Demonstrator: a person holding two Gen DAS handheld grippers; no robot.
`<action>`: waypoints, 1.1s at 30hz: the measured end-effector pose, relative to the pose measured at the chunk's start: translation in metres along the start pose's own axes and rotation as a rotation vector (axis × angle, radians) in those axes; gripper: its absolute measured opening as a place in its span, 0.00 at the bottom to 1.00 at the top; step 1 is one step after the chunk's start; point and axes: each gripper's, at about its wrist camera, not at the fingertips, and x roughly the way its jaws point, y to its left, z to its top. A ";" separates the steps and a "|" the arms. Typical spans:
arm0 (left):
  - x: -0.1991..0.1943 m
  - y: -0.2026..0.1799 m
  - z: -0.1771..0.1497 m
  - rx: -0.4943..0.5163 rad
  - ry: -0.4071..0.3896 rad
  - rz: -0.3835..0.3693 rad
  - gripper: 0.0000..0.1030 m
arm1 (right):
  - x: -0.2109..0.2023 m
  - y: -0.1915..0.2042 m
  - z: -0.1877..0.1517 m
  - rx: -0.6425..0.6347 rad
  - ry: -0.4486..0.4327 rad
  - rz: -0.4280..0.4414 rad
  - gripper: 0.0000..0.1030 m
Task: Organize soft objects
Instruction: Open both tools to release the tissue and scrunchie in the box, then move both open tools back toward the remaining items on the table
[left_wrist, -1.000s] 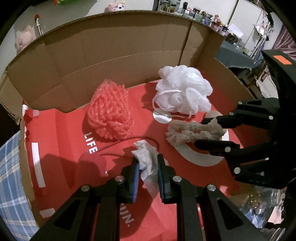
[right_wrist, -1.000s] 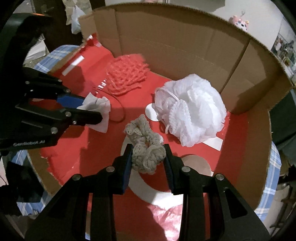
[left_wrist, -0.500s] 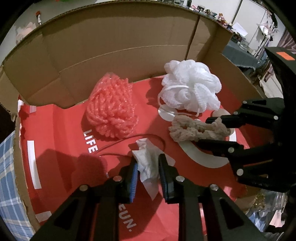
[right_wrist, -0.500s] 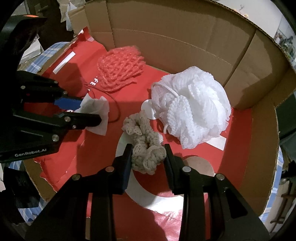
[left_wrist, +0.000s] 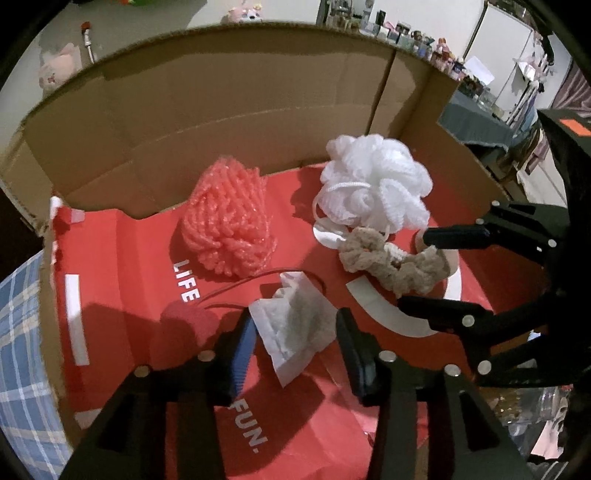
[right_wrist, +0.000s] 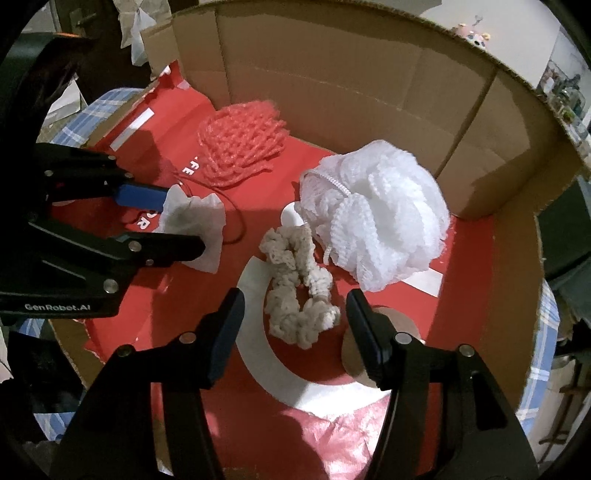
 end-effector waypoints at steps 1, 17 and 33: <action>-0.005 0.000 -0.001 -0.004 -0.012 -0.002 0.52 | -0.004 0.000 -0.001 0.002 -0.005 0.000 0.55; -0.119 -0.035 -0.047 -0.064 -0.322 0.069 0.81 | -0.110 0.007 -0.040 0.079 -0.206 -0.027 0.71; -0.208 -0.094 -0.140 -0.035 -0.584 0.115 0.91 | -0.222 0.054 -0.137 0.109 -0.469 -0.095 0.81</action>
